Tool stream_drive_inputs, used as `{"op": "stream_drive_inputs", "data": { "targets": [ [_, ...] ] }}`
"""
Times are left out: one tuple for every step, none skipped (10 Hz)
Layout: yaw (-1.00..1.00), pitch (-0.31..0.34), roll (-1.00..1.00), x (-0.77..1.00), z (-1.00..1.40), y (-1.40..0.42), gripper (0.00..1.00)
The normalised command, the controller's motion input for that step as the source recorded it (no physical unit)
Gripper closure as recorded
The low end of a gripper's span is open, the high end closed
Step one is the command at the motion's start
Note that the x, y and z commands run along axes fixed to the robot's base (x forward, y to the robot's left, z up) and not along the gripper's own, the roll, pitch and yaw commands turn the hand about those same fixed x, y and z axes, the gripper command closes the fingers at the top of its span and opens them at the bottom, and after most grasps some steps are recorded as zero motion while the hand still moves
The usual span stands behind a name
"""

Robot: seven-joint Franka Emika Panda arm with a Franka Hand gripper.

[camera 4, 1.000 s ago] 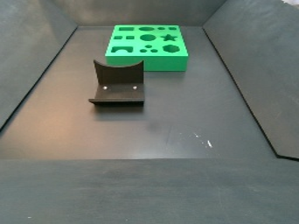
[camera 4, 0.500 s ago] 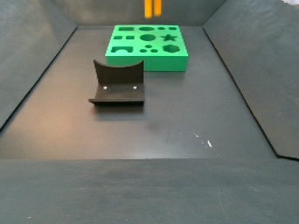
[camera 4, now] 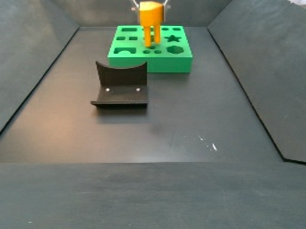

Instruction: Insert the 3 prong object.

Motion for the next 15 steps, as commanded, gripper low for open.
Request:
{"op": "stream_drive_inputs", "data": {
  "targets": [
    [-0.02, 0.093, 0.21, 0.00, -0.31, 0.27, 1.00],
    [-0.12, 0.117, 0.18, 0.01, -0.26, 0.27, 1.00],
    [-0.60, 0.111, 0.10, -0.01, -0.18, 0.24, 1.00],
    [-0.72, 0.081, 0.05, -0.06, -0.16, 0.20, 1.00],
    [-0.76, 0.076, 0.03, -0.06, -0.15, 0.19, 1.00],
    [-0.85, 0.057, 0.00, -0.03, -0.14, 0.13, 1.00],
    [-0.93, 0.043, 0.00, -0.01, -0.07, 0.02, 1.00],
    [-1.00, 0.041, 0.00, 0.00, -0.03, 0.00, 1.00],
    [-1.00, 0.047, 0.00, 0.00, -0.03, 0.00, 1.00],
    [-1.00, 0.083, 0.00, 0.00, -0.12, 0.00, 1.00],
    [-0.90, 0.079, 0.00, 0.02, -0.21, 0.10, 1.00],
    [-0.63, 0.039, -0.09, 0.29, -0.25, 0.12, 1.00],
    [-0.45, 0.004, -0.13, 0.36, -0.29, 0.10, 1.00],
    [-0.06, 0.000, -0.07, 0.04, -0.26, 0.05, 1.00],
    [0.16, -0.080, -0.04, 0.00, -0.30, 0.00, 1.00]
  ]
}}
